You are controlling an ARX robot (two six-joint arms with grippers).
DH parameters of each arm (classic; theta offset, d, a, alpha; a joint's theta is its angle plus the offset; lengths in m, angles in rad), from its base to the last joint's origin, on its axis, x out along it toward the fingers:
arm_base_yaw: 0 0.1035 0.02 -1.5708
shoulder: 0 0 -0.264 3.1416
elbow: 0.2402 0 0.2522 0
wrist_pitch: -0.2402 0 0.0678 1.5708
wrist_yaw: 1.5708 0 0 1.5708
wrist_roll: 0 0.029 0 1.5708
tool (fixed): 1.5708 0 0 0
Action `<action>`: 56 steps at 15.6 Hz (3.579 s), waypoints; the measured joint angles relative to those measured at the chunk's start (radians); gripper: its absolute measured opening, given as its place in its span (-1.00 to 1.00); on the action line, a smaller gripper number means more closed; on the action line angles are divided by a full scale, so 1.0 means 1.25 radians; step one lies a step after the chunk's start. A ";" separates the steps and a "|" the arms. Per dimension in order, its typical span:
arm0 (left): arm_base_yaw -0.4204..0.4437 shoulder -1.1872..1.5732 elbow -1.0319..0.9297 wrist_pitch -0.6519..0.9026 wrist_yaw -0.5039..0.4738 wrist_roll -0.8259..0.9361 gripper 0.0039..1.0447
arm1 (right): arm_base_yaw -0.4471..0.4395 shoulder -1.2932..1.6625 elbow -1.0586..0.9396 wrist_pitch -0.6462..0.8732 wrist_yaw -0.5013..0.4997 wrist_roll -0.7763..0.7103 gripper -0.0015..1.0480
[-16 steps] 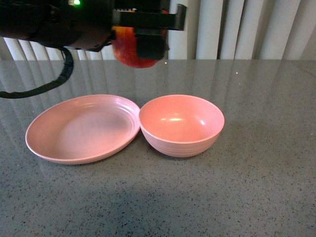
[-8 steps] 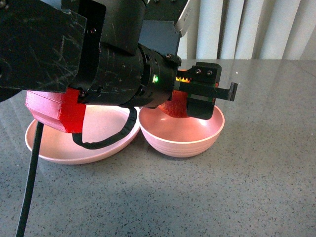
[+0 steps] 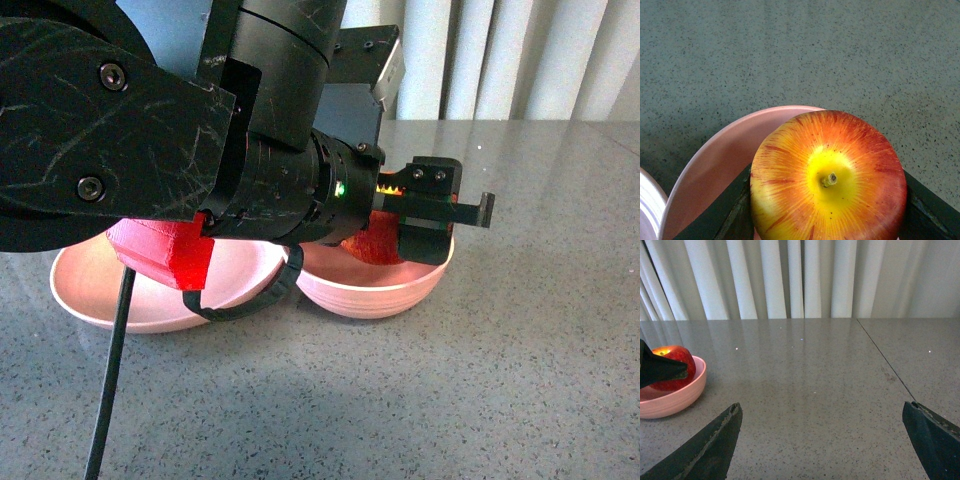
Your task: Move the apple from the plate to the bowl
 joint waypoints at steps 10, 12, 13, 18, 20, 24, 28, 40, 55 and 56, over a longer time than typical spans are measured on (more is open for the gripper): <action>0.005 -0.002 0.002 -0.017 0.005 0.000 0.87 | 0.000 0.000 0.000 0.000 0.000 0.000 0.87; 0.009 -0.033 0.001 -0.002 -0.004 0.002 0.88 | 0.000 0.000 0.000 0.000 0.000 0.000 0.87; 0.012 -0.066 0.000 0.007 -0.011 0.006 0.88 | 0.000 0.000 0.000 0.000 0.000 0.000 0.87; 0.071 -0.316 -0.116 0.085 -0.069 0.062 0.88 | 0.000 0.000 0.000 0.000 0.000 0.000 0.87; 0.113 -0.406 -0.169 0.090 -0.075 0.062 0.88 | 0.000 0.000 0.000 0.000 0.000 0.000 0.87; 0.209 -0.597 -0.330 0.173 -0.228 0.078 0.42 | 0.000 0.000 0.000 0.000 0.000 0.000 0.87; 0.287 -0.709 -0.545 0.219 -0.157 0.083 -0.44 | 0.000 0.000 0.000 0.000 0.000 0.000 0.87; 0.460 -1.030 -0.778 0.144 0.013 0.085 -0.98 | 0.000 0.000 0.000 0.000 0.000 0.000 0.87; 0.457 -1.297 -0.828 -0.056 0.015 0.086 -0.98 | 0.000 0.000 0.000 0.000 0.000 0.000 0.87; 0.457 -1.311 -0.828 -0.070 0.015 0.086 -0.98 | 0.000 0.000 0.000 0.000 0.000 0.000 0.87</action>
